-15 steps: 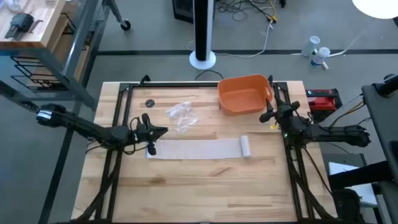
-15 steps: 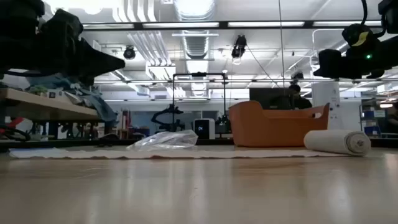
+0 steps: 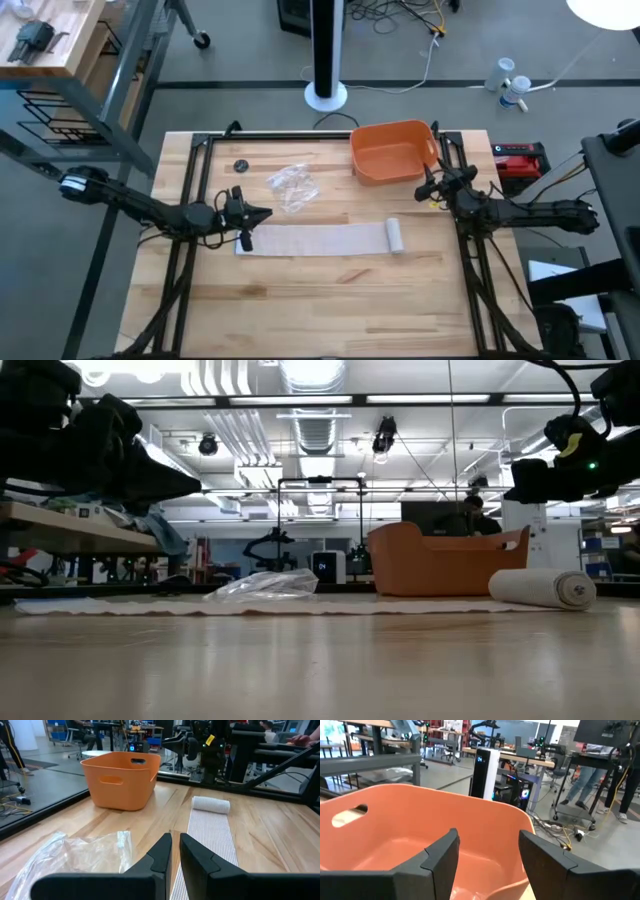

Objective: Roll bandage
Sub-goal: Roll the brown bandage

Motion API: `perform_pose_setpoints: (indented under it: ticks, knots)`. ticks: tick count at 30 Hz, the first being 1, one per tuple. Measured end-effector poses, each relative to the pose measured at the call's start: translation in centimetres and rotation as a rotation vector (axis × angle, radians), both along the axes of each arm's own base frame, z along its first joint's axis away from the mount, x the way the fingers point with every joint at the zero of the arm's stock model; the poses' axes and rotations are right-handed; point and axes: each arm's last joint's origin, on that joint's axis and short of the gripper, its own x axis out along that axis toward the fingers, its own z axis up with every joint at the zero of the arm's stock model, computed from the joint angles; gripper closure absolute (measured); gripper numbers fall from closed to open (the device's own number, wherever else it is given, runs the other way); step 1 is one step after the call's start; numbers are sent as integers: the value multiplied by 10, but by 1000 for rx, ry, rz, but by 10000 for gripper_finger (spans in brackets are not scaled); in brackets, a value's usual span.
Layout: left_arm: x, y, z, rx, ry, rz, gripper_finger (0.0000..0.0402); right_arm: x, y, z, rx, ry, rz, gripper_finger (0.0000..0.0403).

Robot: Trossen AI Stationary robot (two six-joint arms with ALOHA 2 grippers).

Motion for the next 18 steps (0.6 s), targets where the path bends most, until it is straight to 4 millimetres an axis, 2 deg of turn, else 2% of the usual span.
perform_pose_setpoints:
  ticks: [12, 18]
  knots:
    - [0, 0, 0, 7, 0, 6, 374, 0, 0, 0, 15, -35, 1, 203]
    - [0, 0, 18, 14, -177, 4, 374, 0, 0, 0, 60, -149, -5, 203]
